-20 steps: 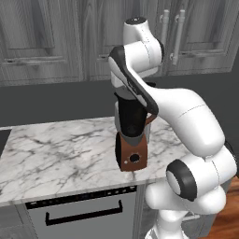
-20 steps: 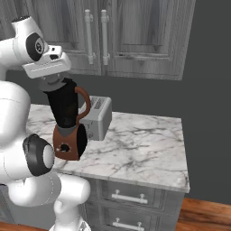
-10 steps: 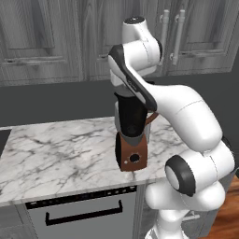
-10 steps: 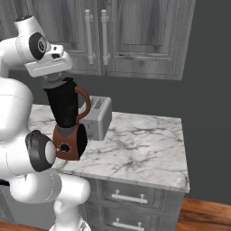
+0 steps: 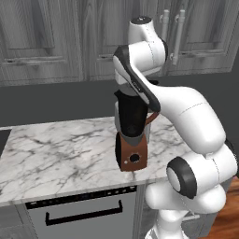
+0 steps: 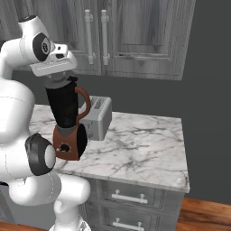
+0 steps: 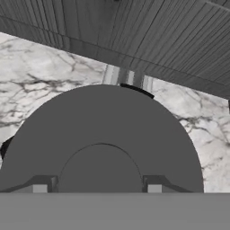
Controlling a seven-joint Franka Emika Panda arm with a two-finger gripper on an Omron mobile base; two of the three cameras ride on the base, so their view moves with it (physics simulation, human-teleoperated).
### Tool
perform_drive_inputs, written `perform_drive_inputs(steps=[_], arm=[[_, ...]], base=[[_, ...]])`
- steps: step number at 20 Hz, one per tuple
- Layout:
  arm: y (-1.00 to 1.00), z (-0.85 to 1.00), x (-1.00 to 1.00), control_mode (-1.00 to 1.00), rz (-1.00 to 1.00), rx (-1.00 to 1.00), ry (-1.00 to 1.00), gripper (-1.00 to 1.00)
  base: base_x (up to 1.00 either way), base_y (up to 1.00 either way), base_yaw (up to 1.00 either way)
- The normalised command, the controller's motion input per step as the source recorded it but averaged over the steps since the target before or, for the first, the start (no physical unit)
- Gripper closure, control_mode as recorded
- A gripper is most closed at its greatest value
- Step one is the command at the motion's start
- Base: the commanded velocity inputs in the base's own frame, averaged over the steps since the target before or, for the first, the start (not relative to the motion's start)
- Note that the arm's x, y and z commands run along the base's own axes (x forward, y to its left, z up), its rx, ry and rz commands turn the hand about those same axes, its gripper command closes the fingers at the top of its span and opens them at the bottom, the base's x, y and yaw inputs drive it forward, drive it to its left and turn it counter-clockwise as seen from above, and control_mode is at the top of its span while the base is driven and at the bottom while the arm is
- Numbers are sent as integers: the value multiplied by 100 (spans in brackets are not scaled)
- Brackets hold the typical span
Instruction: Open the blender lid, put the pear in the blender, close the lid, and start the blender.
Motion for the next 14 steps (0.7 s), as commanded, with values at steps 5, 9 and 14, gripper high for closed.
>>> perform_drive_inputs(steps=[5,9,14], arm=[[-3,-13,0,-100,0,1,-3,100],[13,-12,5,-100,0,0,0,100],[16,-7,0,-100,0,0,-1,100]], base=[[0,0,0],[0,0,0],[0,0,0]])
